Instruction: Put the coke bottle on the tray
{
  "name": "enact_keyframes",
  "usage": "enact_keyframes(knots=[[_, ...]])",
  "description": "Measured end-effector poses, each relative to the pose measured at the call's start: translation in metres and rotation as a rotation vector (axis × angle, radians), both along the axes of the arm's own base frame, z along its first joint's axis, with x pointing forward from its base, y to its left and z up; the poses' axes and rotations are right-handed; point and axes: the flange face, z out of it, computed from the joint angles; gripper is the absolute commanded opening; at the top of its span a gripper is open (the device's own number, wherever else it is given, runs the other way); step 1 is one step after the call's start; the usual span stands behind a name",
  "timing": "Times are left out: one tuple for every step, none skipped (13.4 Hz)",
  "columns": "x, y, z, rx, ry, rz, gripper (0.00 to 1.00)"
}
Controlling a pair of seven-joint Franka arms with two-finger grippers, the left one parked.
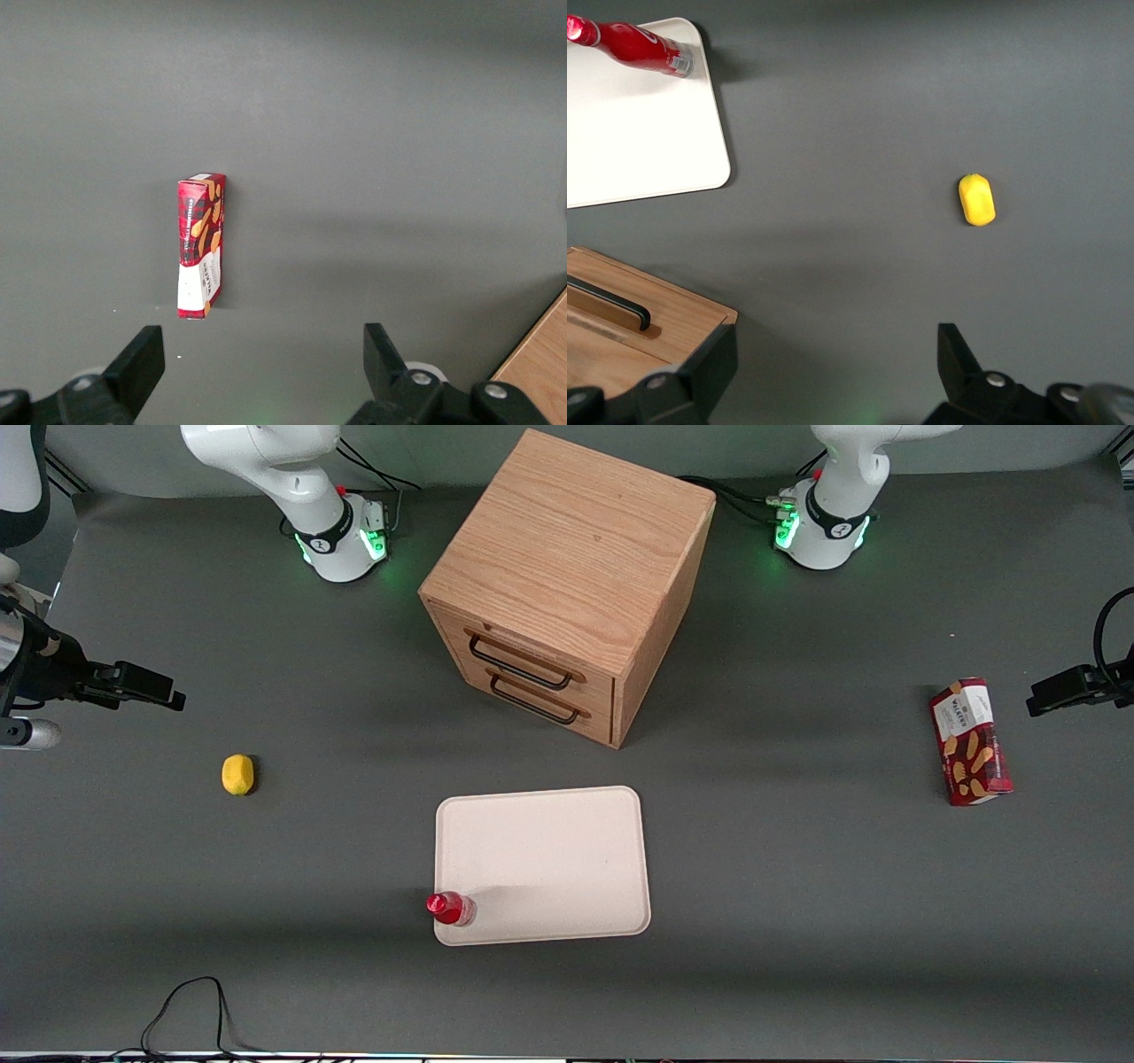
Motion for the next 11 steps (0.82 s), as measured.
enact_keyframes(knots=[[0.000, 0.000, 0.000, 0.001, 0.000, 0.006, 1.00], [0.000, 0.003, 0.000, 0.003, -0.001, 0.014, 1.00], [0.000, 0.008, 0.000, 0.004, -0.001, 0.023, 1.00], [0.000, 0.016, 0.000, 0.004, -0.001, 0.038, 1.00], [0.000, 0.024, 0.000, 0.004, 0.000, 0.052, 1.00], [0.000, 0.030, 0.000, 0.004, 0.000, 0.063, 1.00], [0.000, 0.032, 0.000, 0.004, 0.000, 0.066, 1.00], [0.000, 0.030, 0.000, 0.004, 0.001, 0.062, 1.00], [-0.002, 0.026, -0.001, 0.006, 0.011, 0.063, 1.00], [-0.004, 0.022, -0.002, 0.009, 0.027, 0.079, 1.00], [-0.006, 0.018, -0.002, 0.012, 0.039, 0.092, 1.00]])
